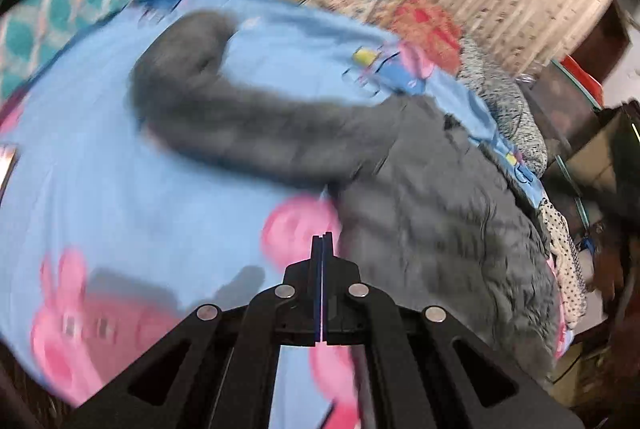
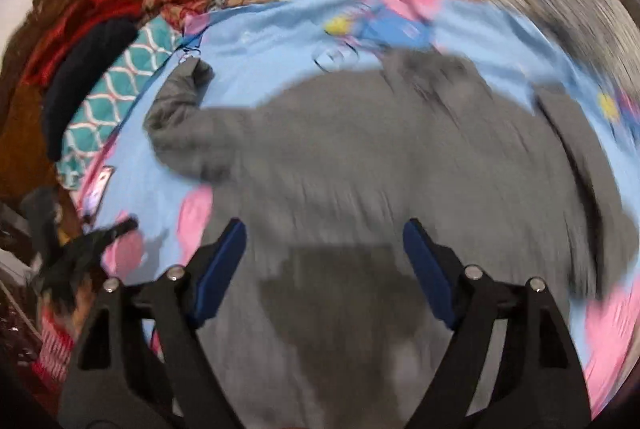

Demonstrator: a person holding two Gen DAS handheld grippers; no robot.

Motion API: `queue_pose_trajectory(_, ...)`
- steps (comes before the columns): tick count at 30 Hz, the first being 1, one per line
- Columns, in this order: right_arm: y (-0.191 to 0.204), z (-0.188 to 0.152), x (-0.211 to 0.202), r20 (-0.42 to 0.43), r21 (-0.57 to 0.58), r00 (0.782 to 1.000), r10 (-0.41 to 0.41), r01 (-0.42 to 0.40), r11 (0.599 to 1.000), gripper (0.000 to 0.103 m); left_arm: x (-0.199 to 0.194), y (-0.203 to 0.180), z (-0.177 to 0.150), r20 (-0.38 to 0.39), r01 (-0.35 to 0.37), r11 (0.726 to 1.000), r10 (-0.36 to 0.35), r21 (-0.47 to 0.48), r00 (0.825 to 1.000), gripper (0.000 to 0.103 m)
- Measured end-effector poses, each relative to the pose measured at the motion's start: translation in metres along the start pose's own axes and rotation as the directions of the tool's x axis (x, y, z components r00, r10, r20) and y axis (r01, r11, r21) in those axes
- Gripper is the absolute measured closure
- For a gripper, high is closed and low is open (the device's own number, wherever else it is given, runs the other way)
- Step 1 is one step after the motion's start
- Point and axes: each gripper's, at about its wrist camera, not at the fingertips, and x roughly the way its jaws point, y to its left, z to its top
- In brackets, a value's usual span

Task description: Fold large clothes

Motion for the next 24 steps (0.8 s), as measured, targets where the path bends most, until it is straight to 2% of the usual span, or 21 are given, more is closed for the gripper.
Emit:
queue_pose_trajectory(2, 0.005, 0.051, 0.037, -0.017, -0.005, 1.0, -0.009, 0.009, 1.0, 0.026, 0.01, -0.007, 0.027, 0.048, -0.025, 0.999, 0.023, 0.038, 0.999, 0.103)
queue_pose_trajectory(4, 0.007, 0.099, 0.083, -0.055, 0.035, 0.998, -0.022, 0.024, 0.999, 0.026, 0.02, -0.002, 0.058, 0.085, -0.026, 1.0, 0.024, 0.017, 0.996, 0.103)
queue_pose_trajectory(6, 0.004, 0.119, 0.12, -0.085, 0.058, 0.996, -0.025, 0.03, 0.998, 0.026, 0.022, 0.007, 0.074, 0.106, -0.022, 1.0, 0.024, -0.018, 0.994, 0.103)
queue_pose_trajectory(7, 0.003, 0.124, 0.132, -0.101, 0.043, 0.993, -0.06, 0.064, 0.997, 0.026, 0.032, 0.01, 0.086, 0.11, -0.017, 0.999, 0.021, -0.039, 0.994, 0.103)
queue_pose_trajectory(8, 0.002, 0.12, 0.15, -0.135, 0.009, 0.984, -0.12, 0.123, 0.992, 0.033, 0.038, 0.011, 0.091, 0.108, -0.013, 0.999, 0.018, -0.048, 0.994, 0.103)
queue_pose_trajectory(9, -0.002, 0.111, 0.163, -0.172, -0.014, 0.975, -0.137, 0.137, 0.99, 0.049, 0.047, 0.011, 0.095, 0.107, -0.007, 0.998, 0.013, -0.057, 0.994, 0.103)
queue_pose_trajectory(10, -0.009, 0.093, 0.17, -0.205, -0.018, 0.97, -0.129, 0.128, 0.992, 0.076, 0.057, 0.01, 0.097, 0.101, -0.005, 0.998, 0.011, -0.06, 0.995, 0.103)
queue_pose_trajectory(11, -0.016, 0.078, 0.164, -0.189, -0.017, 0.974, -0.123, 0.122, 0.992, 0.082, 0.066, 0.008, 0.096, 0.091, -0.006, 0.998, 0.011, -0.057, 0.996, 0.103)
queue_pose_trajectory(13, -0.03, 0.041, 0.15, -0.16, -0.018, 0.981, -0.111, 0.109, 0.994, 0.083, 0.084, 0.006, 0.087, 0.062, 0.011, 0.999, -0.008, -0.049, 0.998, 0.103)
queue_pose_trajectory(15, -0.053, 0.0, 0.15, -0.201, 0.05, 0.976, -0.08, 0.092, 0.994, 0.084, 0.101, 0.006, 0.075, 0.036, 0.03, 0.998, -0.028, -0.047, 0.999, 0.103)
queue_pose_trajectory(16, -0.063, -0.013, 0.153, -0.213, 0.086, 0.975, -0.056, 0.076, 0.993, 0.083, 0.118, 0.004, 0.067, 0.005, 0.02, 0.999, -0.019, -0.042, 1.0, 0.103)
queue_pose_trajectory(17, -0.069, -0.02, 0.151, -0.184, 0.106, 0.983, -0.027, 0.047, 0.993, 0.084, 0.13, 0.003, 0.061, -0.017, 0.012, 0.999, -0.012, -0.039, 1.0, 0.103)
queue_pose_trajectory(19, -0.069, -0.017, 0.147, -0.183, 0.097, 0.983, -0.025, 0.044, 0.994, 0.082, 0.151, 0.005, 0.047, -0.036, -0.018, 0.999, 0.017, -0.029, 0.999, 0.103)
queue_pose_trajectory(21, -0.063, -0.003, 0.137, -0.181, 0.066, 0.982, -0.051, 0.064, 0.996, 0.082, 0.154, 0.0, 0.039, 0.014, -0.045, 0.999, 0.045, 0.016, 0.999, 0.103)
queue_pose_trajectory(22, -0.059, 0.006, 0.123, -0.133, 0.051, 0.989, -0.058, 0.066, 0.997, 0.081, 0.154, -0.002, 0.039, 0.013, -0.061, 0.998, 0.061, 0.027, 0.998, 0.103)
queue_pose_trajectory(24, -0.049, 0.018, 0.097, -0.046, 0.023, 0.996, -0.072, 0.073, 0.997, 0.07, 0.156, -0.007, 0.037, 0.026, -0.09, 0.994, 0.088, 0.055, 0.996, 0.103)
